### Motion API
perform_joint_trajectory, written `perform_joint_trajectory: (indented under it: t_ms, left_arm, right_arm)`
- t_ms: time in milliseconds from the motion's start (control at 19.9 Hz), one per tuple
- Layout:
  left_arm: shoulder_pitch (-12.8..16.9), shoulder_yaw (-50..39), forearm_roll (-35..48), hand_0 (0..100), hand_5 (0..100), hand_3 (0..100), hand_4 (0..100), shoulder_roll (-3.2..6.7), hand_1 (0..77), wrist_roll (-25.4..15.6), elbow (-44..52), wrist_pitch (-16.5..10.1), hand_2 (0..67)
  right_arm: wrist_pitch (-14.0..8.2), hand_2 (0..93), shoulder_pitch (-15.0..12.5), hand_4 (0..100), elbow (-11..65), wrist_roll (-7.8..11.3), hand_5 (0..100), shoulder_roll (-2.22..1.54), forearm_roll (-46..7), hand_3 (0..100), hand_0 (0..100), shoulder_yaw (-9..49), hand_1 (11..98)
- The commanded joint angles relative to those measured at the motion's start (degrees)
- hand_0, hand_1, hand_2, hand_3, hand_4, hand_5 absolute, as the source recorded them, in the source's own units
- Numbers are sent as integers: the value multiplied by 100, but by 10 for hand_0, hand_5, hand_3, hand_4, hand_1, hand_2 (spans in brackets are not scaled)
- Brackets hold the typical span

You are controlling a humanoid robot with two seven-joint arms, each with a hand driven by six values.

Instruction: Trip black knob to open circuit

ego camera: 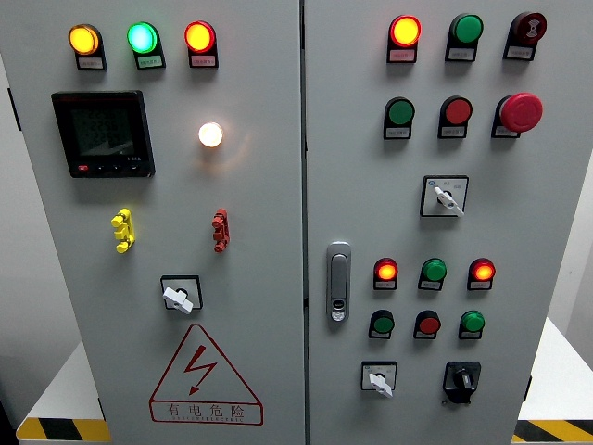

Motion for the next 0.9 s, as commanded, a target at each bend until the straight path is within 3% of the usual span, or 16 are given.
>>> perform_joint_trajectory:
  t_ms: [0, 201, 402, 452, 603, 704, 804, 854]
  left_arm:
    - [0, 0, 0, 0, 86, 262, 98, 1, 0, 0, 0, 0, 194]
    - [0, 0, 0, 0, 86, 262, 98, 1, 0, 0, 0, 0, 195]
    - [0, 0, 0, 0, 86, 262, 98, 1, 0, 0, 0, 0, 195]
    - [0, 0, 0, 0, 86, 262, 98, 1, 0, 0, 0, 0, 195]
    - [-9, 0, 0, 0, 86, 262, 98, -8, 0, 0, 0, 0, 195]
    - [0, 0, 0, 0, 86, 262, 98, 1, 0, 0, 0, 0, 195]
    - [-9, 0, 0, 0, 86, 262, 98, 1, 0, 0, 0, 0, 195]
    - [0, 0, 0, 0, 86, 262, 98, 1, 0, 0, 0, 0, 195]
  right_arm:
    - [9, 0, 43, 60, -9, -12, 159, -2, -4, 138, 843, 62, 359]
    - [9, 0, 87, 60, -35, -12, 158, -2, -12, 138, 839, 71, 360]
    - [53, 0, 183, 59, -18, -135, 158, -28, -310, 138, 835, 615, 362]
    - [44, 0, 218, 59, -9, -144, 157, -19, -651, 138, 832, 860, 364]
    - [27, 0, 271, 59, 35, -170, 157, -81, -1645, 138, 827, 1608, 367]
    - [9, 0, 280, 59, 184, -310, 157, -98, -2303, 138, 825, 2369, 368]
    - [26, 0, 280, 60, 263, -355, 157, -72, -3277, 138, 822, 3327, 371]
    - [18, 0, 280, 63, 333, -338, 158, -20, -3708, 139, 820, 3732, 373]
